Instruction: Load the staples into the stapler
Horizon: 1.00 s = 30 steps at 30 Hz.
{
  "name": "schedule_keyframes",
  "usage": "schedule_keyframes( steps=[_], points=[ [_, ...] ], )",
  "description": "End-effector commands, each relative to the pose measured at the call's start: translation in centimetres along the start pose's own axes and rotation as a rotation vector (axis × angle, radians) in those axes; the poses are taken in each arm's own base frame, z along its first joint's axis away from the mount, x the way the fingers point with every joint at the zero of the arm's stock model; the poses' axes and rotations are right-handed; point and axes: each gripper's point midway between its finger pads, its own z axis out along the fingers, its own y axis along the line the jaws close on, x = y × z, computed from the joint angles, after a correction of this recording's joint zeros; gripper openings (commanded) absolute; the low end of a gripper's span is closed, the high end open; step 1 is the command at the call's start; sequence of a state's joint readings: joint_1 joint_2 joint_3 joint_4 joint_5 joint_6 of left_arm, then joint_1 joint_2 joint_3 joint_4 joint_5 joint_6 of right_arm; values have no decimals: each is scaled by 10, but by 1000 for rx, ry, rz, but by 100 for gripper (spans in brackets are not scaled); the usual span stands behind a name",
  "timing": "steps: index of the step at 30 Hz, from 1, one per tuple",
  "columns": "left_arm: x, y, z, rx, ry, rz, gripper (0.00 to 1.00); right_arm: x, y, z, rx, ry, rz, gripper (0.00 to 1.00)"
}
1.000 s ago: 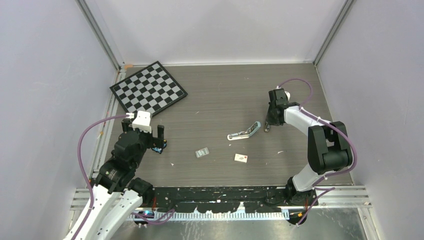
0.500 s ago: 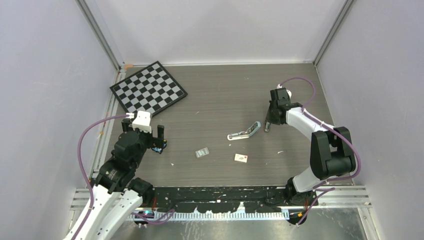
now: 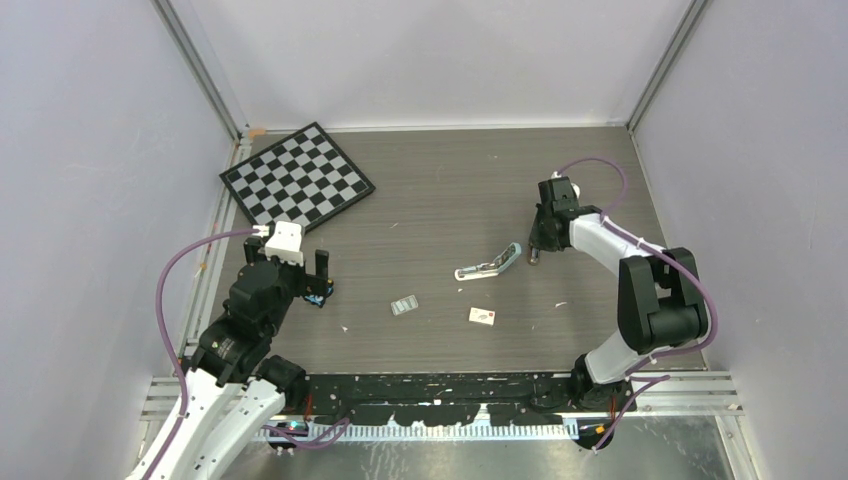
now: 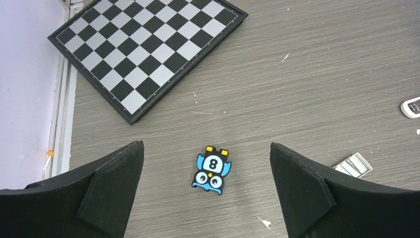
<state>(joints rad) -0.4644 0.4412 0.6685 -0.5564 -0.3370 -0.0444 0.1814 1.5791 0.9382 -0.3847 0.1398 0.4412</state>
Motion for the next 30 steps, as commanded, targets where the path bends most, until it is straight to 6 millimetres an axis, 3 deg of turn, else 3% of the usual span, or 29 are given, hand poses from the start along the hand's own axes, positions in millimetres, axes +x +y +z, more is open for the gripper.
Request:
schedule_keyframes(
  steps=[1, 12, 24, 30],
  points=[
    [-11, -1, 3, 1, -44, -12, 100, -7, 2, 3, -4, -24, 8, 18],
    [-11, -1, 3, -2, -41, -9, 100, -3, 2, 10, -3, -13, 4, 17],
    [-11, -1, 4, 0, -41, -10, 100, -4, 1, 6, -11, -30, -3, 1],
    [-11, -1, 4, 0, -41, -9, 100, -10, 2, 0, -13, -45, 0, 1]
  ],
)
